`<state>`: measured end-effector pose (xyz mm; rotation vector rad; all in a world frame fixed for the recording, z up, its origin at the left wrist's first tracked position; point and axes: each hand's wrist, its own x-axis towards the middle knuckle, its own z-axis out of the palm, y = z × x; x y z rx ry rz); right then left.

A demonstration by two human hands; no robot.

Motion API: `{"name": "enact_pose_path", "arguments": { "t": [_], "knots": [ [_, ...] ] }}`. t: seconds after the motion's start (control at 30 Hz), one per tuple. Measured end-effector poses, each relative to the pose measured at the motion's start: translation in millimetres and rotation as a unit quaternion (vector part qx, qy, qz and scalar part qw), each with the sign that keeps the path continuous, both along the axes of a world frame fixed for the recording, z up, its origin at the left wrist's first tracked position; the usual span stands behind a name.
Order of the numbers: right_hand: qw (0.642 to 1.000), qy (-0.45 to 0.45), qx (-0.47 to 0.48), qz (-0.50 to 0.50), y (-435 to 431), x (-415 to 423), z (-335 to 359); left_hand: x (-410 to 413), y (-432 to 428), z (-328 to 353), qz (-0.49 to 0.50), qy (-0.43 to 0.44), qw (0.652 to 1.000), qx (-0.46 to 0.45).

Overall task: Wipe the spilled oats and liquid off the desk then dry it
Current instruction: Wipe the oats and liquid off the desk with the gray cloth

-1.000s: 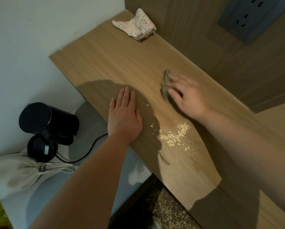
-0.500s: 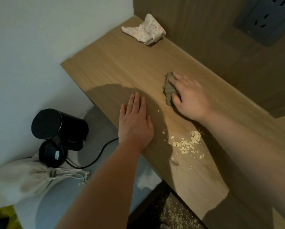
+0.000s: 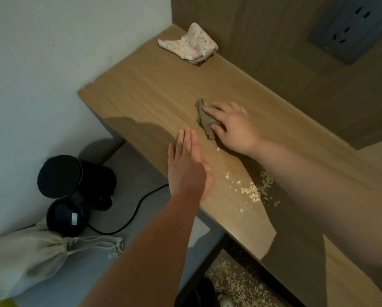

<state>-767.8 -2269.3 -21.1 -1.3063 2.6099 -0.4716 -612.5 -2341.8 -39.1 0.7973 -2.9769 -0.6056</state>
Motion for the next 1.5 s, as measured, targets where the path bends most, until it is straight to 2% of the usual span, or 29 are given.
{"name": "enact_pose_path", "arguments": {
  "t": [0.07,0.13,0.2,0.3,0.37,0.4,0.47,0.53,0.57,0.67,0.8,0.87,1.03,1.1,1.3,1.37,1.5],
  "knots": [
    [0.997,-0.014,0.021,0.072,32,19,1,4,-3,1,0.003,0.06,0.997,0.042],
    [0.993,-0.014,0.043,0.108,58,18,4,7,-6,3,-0.007,0.08,0.993,0.083],
    [0.997,-0.013,0.059,0.052,61,0,2,7,-15,4,-0.006,0.056,0.993,0.101],
    [0.991,0.017,0.061,-0.121,16,-22,0,-1,-51,0,0.029,-0.015,0.999,-0.007],
    [0.982,0.042,0.064,-0.17,-21,-5,1,-5,-82,-1,0.047,-0.043,0.997,-0.047],
    [0.987,0.047,0.063,-0.142,-34,9,0,-6,-97,-2,0.048,-0.048,0.996,-0.054],
    [0.997,0.049,0.068,0.001,-36,36,0,-13,-122,0,0.04,-0.055,0.995,-0.075],
    [0.987,0.058,0.079,0.127,-16,43,-2,-25,-141,2,0.053,-0.064,0.993,-0.082],
    [0.983,0.06,0.085,0.152,-8,37,-3,-31,-149,3,0.075,-0.068,0.992,-0.079],
    [0.991,0.057,0.094,0.081,-19,-2,-4,-46,-162,3,0.122,-0.076,0.986,-0.083],
    [0.996,0.047,0.063,-0.049,-109,-29,-1,-49,-160,1,0.134,-0.067,0.986,-0.068],
    [0.997,0.044,0.05,-0.043,-141,-22,-2,-48,-160,1,0.139,-0.063,0.986,-0.072],
    [0.989,0.025,0.05,0.137,-134,-30,-3,-50,-162,0,0.143,-0.075,0.984,-0.072],
    [0.992,0.024,0.05,0.117,-148,-51,-5,-50,-164,1,0.145,-0.079,0.984,-0.071],
    [0.997,0.043,0.05,-0.029,-242,-80,-7,-50,-164,1,0.147,-0.071,0.984,-0.063],
    [0.998,0.046,0.042,0.005,-235,-68,-9,-49,-164,1,0.145,-0.066,0.985,-0.061],
    [0.974,-0.015,0.019,0.224,-153,-56,-7,-47,-165,-2,0.148,-0.048,0.987,-0.052]
  ]
}}
